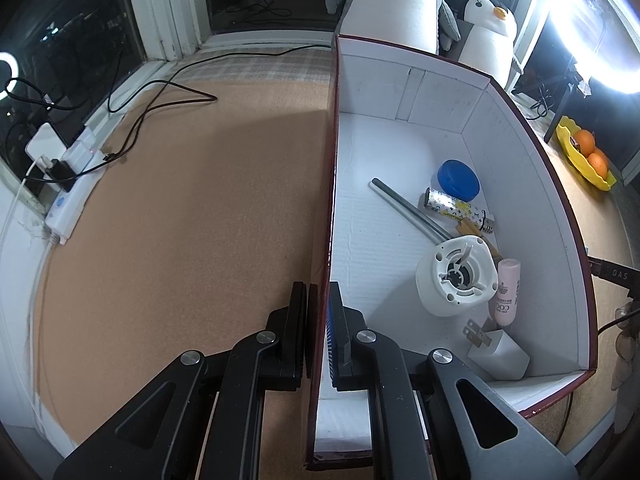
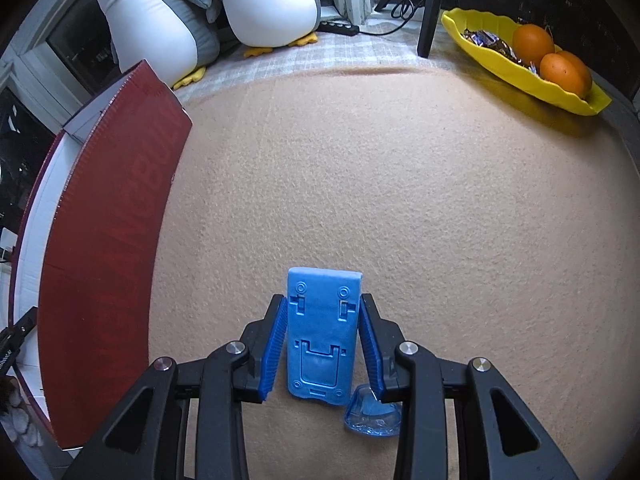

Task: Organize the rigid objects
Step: 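Lift the blue phone stand with the right tool and carry it over the box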

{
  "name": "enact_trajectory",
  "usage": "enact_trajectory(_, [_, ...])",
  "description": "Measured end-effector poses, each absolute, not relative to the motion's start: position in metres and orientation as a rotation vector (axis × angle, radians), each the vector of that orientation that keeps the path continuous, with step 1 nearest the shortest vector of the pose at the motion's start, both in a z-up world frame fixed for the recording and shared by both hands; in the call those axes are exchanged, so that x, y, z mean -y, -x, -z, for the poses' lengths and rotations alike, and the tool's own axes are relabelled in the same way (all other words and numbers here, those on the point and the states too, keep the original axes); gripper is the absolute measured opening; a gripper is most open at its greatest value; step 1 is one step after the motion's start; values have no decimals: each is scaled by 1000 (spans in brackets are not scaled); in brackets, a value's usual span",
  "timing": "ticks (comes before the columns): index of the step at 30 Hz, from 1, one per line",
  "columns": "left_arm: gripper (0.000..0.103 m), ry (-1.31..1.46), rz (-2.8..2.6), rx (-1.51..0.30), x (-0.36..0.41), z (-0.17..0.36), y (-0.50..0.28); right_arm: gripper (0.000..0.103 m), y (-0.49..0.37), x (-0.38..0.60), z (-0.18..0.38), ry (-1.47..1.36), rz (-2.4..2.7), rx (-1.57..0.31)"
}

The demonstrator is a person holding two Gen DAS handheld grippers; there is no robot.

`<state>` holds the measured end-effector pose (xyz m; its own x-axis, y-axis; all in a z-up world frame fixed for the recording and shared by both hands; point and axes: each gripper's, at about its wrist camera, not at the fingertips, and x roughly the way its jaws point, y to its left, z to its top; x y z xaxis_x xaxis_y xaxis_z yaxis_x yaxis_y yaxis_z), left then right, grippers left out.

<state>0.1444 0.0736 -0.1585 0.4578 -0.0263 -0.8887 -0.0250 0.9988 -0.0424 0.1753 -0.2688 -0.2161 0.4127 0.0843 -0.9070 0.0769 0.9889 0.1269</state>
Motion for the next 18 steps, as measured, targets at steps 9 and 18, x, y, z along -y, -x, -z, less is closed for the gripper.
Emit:
enact_trajectory(9, [8,51,0,-1096,-73,158,-145,32,-168,267,203,-154,-17,-1085])
enact_trajectory(18, [8,50,-4,-1094,-75,157,-142,32,-166,245,154,-165,-115,-1012])
